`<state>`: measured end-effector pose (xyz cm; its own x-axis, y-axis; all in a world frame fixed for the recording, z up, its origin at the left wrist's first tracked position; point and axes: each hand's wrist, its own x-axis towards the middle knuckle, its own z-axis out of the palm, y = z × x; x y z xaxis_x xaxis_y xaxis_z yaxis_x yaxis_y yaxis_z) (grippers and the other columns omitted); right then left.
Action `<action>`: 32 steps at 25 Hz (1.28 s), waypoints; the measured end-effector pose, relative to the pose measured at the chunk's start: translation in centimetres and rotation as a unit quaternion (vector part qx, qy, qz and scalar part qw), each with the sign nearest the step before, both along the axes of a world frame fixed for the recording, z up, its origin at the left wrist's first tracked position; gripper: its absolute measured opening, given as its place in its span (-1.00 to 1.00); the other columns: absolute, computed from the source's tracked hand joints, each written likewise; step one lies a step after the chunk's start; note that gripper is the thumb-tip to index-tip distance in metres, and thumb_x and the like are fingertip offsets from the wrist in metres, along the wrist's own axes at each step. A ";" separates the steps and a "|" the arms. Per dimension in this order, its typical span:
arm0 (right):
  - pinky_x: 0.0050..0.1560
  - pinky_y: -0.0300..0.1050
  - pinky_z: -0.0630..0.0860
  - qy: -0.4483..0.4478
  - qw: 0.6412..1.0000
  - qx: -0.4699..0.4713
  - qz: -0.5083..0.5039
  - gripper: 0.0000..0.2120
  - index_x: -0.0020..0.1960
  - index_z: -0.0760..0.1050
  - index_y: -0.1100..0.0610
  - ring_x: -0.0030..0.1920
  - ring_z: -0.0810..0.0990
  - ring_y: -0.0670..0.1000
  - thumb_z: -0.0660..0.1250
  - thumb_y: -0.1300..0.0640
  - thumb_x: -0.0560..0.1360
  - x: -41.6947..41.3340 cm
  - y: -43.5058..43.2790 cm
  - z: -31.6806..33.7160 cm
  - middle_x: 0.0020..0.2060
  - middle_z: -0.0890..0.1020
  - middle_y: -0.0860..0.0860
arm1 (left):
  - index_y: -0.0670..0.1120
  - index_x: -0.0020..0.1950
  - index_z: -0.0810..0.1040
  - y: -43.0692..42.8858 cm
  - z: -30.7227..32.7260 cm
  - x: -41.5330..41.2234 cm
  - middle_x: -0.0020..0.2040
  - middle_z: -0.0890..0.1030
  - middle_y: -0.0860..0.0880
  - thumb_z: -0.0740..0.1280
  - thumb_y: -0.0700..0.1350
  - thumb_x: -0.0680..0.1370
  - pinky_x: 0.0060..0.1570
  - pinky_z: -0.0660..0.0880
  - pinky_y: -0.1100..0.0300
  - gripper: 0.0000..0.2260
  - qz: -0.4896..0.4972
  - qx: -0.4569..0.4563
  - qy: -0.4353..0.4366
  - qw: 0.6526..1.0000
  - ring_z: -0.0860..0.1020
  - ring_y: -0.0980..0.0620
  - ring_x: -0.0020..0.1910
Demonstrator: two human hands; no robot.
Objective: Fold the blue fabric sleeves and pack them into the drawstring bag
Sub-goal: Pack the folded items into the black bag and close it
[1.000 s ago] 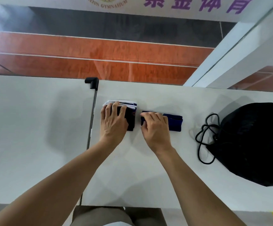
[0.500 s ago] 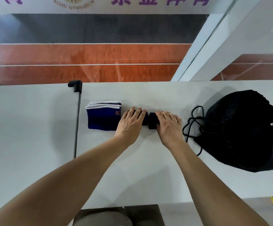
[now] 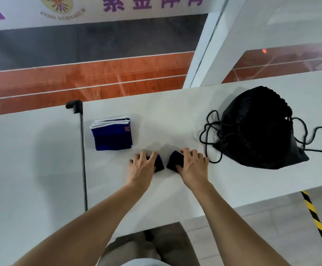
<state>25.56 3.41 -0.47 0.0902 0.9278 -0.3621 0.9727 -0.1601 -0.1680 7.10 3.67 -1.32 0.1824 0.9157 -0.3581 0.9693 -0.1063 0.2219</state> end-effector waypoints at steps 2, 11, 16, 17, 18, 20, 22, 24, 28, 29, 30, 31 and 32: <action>0.18 0.03 0.41 0.030 0.999 -0.027 -0.036 -0.53 0.39 0.31 0.04 0.16 0.47 0.14 0.35 -0.06 0.55 -0.2 -1.8 0.1 0.21 0.41 0.08 | 0.03 0.44 0.30 -1.5 0.2 -0.1 0.21 0.41 -0.14 0.28 -0.06 0.63 0.05 0.50 -0.05 -0.61 0.017 -0.019 -0.035 0.999 0.44 -0.17 0.12; 0.05 0.01 0.43 0.127 0.988 0.017 -0.082 -0.62 0.26 0.37 -0.02 0.03 0.48 0.09 0.39 -0.02 0.50 1.7 -6.0 1.3 0.07 0.64 0.00 | 0.01 0.35 0.38 -3.7 1.4 0.1 0.14 0.58 -0.15 0.35 -0.06 0.59 0.07 0.44 -0.02 -0.65 0.077 -0.049 -0.133 0.987 0.40 -0.17 0.12; 0.04 -0.08 0.51 0.263 0.951 0.087 -0.137 -0.67 0.29 0.38 -0.16 0.10 0.46 -0.03 0.35 -0.01 0.56 6.8 -5.9 4.4 0.13 0.58 -0.14 | 0.08 0.37 0.38 -2.8 3.3 3.3 0.20 0.55 -0.06 0.33 -0.05 0.61 0.13 0.46 -0.05 -0.66 0.109 -0.040 -0.193 0.974 0.42 -0.15 0.19; 0.07 -0.11 0.50 0.282 0.945 0.102 -0.133 -0.67 0.31 0.39 -0.17 0.12 0.48 -0.05 0.34 -0.02 0.57 8.3 -5.6 4.9 0.13 0.57 -0.15 | 0.12 0.36 0.37 -2.5 3.7 4.5 0.20 0.55 -0.04 0.32 -0.04 0.61 0.12 0.48 -0.07 -0.67 0.115 -0.043 -0.211 0.970 0.44 -0.14 0.19; 0.10 -0.14 0.49 0.298 0.939 0.116 -0.125 -0.67 0.32 0.39 -0.16 0.14 0.50 -0.07 0.33 -0.03 0.58 9.8 -5.3 5.4 0.14 0.57 -0.14 | 0.16 0.34 0.37 -2.2 4.1 5.8 0.18 0.55 -0.01 0.33 -0.03 0.61 0.10 0.51 -0.09 -0.68 0.119 -0.044 -0.227 0.966 0.46 -0.13 0.18; 0.14 -0.15 0.48 0.311 0.936 0.129 -0.105 -0.65 0.35 0.40 -0.13 0.14 0.51 -0.06 0.32 -0.04 0.58 13.4 -4.4 6.4 0.12 0.56 -0.12 | 0.22 0.30 0.36 -1.6 5.0 9.2 0.15 0.55 0.03 0.34 -0.01 0.60 0.05 0.56 -0.09 -0.68 0.127 -0.040 -0.252 0.958 0.51 -0.10 0.14; 0.15 -0.17 0.47 0.304 0.938 0.142 -0.089 -0.65 0.36 0.39 -0.10 0.12 0.50 -0.05 0.31 -0.02 0.59 16.9 -3.4 7.2 0.11 0.55 -0.10 | 0.24 0.30 0.37 -0.9 5.9 12.6 0.14 0.56 0.04 0.34 0.00 0.59 0.03 0.56 -0.09 -0.68 0.132 -0.029 -0.267 0.954 0.53 -0.09 0.11; 0.15 -0.15 0.45 0.303 0.938 0.142 -0.088 -0.62 0.37 0.38 -0.06 0.11 0.47 -0.03 0.31 0.06 0.57 20.2 -2.4 8.2 0.11 0.53 -0.08 | 0.23 0.31 0.37 -0.3 6.7 15.7 0.14 0.57 0.04 0.33 -0.03 0.59 0.04 0.55 -0.09 -0.66 0.140 -0.013 -0.275 0.951 0.53 -0.09 0.09; 0.08 -0.11 0.48 0.315 0.933 0.108 -0.134 -0.50 0.39 0.31 0.01 0.10 0.48 0.02 0.34 0.19 0.49 26.1 0.8 8.2 0.08 0.50 -0.10 | 0.19 0.35 0.36 0.9 8.5 20.7 0.14 0.59 0.05 0.30 -0.09 0.53 0.05 0.50 -0.01 -0.58 0.171 0.009 -0.274 0.946 0.52 -0.08 0.08; 0.06 -0.12 0.47 0.315 0.933 0.100 -0.140 -0.50 0.39 0.32 0.03 0.11 0.50 0.03 0.35 0.20 0.49 27.3 1.7 7.9 0.08 0.50 -0.09 | 0.17 0.35 0.35 1.3 9.0 21.7 0.12 0.60 0.06 0.30 -0.10 0.52 0.03 0.49 0.02 -0.58 0.176 0.016 -0.272 0.946 0.53 -0.07 0.07; 0.06 -0.15 0.45 0.313 0.934 0.099 -0.139 -0.51 0.38 0.33 0.05 0.12 0.52 0.02 0.35 0.21 0.49 28.3 2.6 7.6 0.09 0.52 -0.06 | 0.15 0.34 0.35 1.7 9.5 22.6 0.10 0.61 0.05 0.31 -0.10 0.52 0.01 0.47 0.04 -0.59 0.180 0.026 -0.272 0.945 0.53 -0.06 0.04; 0.08 -0.18 0.42 0.310 0.936 0.100 -0.135 -0.53 0.38 0.36 0.07 0.12 0.52 0.01 0.34 0.22 0.50 29.0 3.4 7.2 0.12 0.52 -0.03 | 0.13 0.32 0.36 2.3 10.1 23.4 0.08 0.62 0.05 0.31 -0.10 0.52 -0.01 0.47 0.06 -0.61 0.181 0.036 -0.276 0.943 0.54 -0.05 0.02; 0.09 -0.21 0.39 0.308 0.938 0.100 -0.126 -0.56 0.39 0.37 0.08 0.11 0.50 -0.02 0.33 0.22 0.53 29.4 4.2 6.9 0.16 0.51 -0.01 | 0.10 0.30 0.37 2.9 10.6 24.2 0.06 0.62 0.04 0.32 -0.10 0.53 -0.01 0.48 0.07 -0.65 0.177 0.048 -0.282 0.942 0.55 -0.04 0.01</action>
<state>54.98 7.65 6.47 0.1464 0.9600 -0.2385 0.6162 -0.2771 -0.7372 31.35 6.60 9.25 -0.0042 0.9780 -0.2087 0.6779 0.1562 0.7183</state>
